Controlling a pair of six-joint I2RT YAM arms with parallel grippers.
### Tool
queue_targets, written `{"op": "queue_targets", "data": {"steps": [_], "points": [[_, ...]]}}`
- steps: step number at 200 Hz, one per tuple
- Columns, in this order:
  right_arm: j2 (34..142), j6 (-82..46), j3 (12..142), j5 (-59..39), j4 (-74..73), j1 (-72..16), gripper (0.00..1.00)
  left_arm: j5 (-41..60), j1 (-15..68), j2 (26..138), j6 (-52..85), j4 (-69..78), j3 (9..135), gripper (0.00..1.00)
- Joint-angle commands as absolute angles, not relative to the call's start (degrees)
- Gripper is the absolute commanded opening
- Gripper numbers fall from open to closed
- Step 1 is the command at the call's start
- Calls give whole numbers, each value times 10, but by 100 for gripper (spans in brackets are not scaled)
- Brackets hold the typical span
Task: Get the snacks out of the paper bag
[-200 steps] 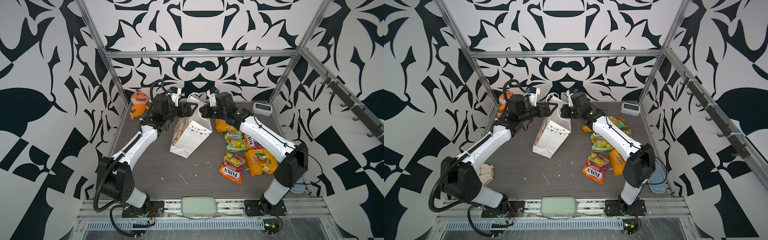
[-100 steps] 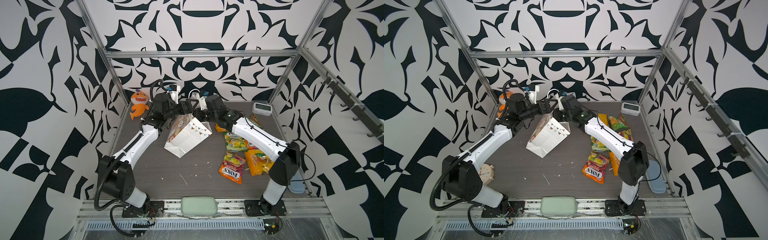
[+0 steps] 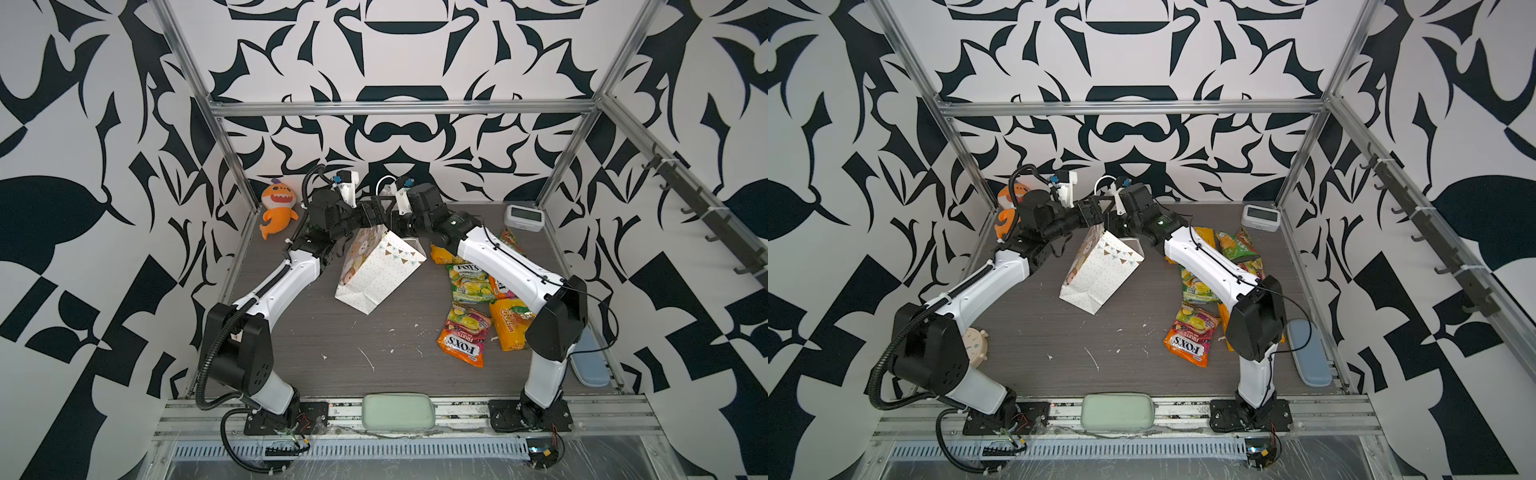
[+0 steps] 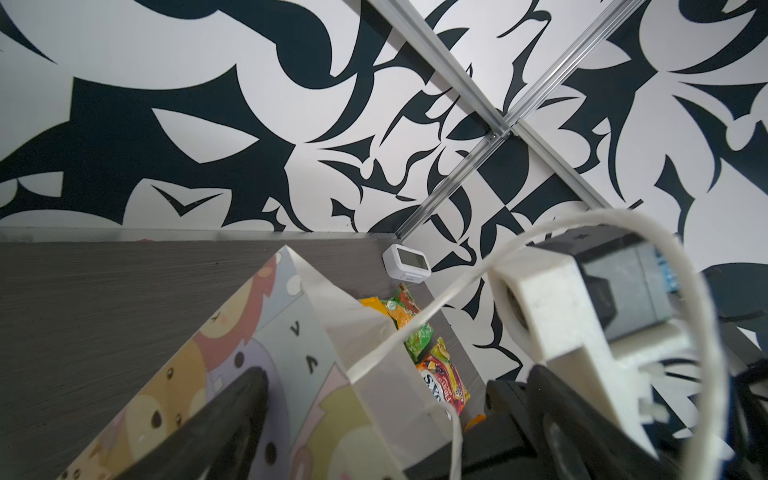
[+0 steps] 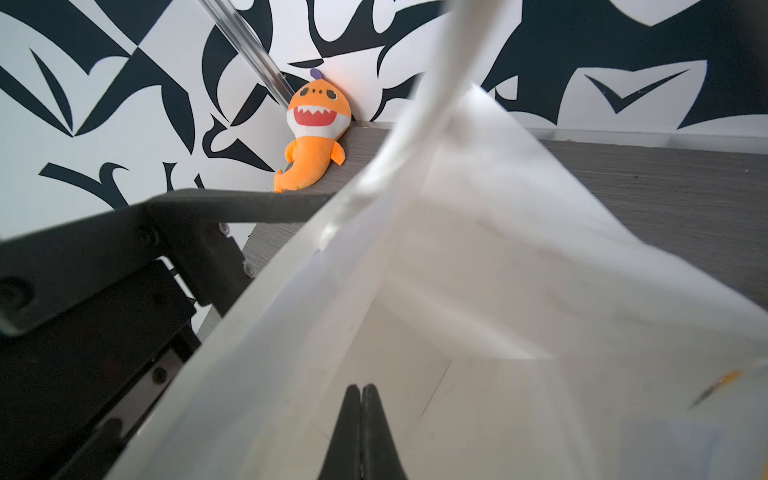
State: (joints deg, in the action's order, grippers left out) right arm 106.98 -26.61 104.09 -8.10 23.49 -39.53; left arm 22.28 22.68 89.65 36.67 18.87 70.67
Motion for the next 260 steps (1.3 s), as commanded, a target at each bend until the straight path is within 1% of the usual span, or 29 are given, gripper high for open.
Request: {"op": "queue_targets", "data": {"steps": [1,17,35,55,64,66,70,86,118,133,146,172,187,201,235,260], "points": [[1074,-260,1059,-80,258,-413,2,246,251,870,367,247,695,97],[1045,-251,1047,-63,270,-406,8,222,251,854,344,239,675,94],[1004,-238,1023,-52,271,-394,14,203,251,845,312,197,672,91],[963,-226,1001,-61,266,-380,21,185,250,837,285,172,662,86],[947,-219,993,-68,266,-374,24,176,248,831,279,168,653,86],[944,-216,992,-68,266,-373,24,174,249,831,278,168,651,83],[937,-213,989,-69,268,-371,24,171,248,828,276,168,647,80],[914,-191,981,-69,275,-365,28,159,246,819,266,164,633,77],[868,-176,976,-60,294,-348,35,150,238,813,257,157,622,77],[845,-199,961,-64,291,-332,44,139,234,810,254,150,620,77],[833,-230,944,-65,291,-313,49,134,234,809,247,150,616,78],[832,-286,901,-87,291,-282,51,131,232,810,240,153,613,79],[831,-296,869,-97,281,-273,54,131,233,811,241,153,612,79],[837,-302,842,-129,263,-267,54,132,231,811,239,150,613,80],[858,-302,831,-195,229,-267,54,134,231,810,231,147,615,80],[871,-309,832,-215,213,-267,54,134,231,812,232,147,615,81]]}}
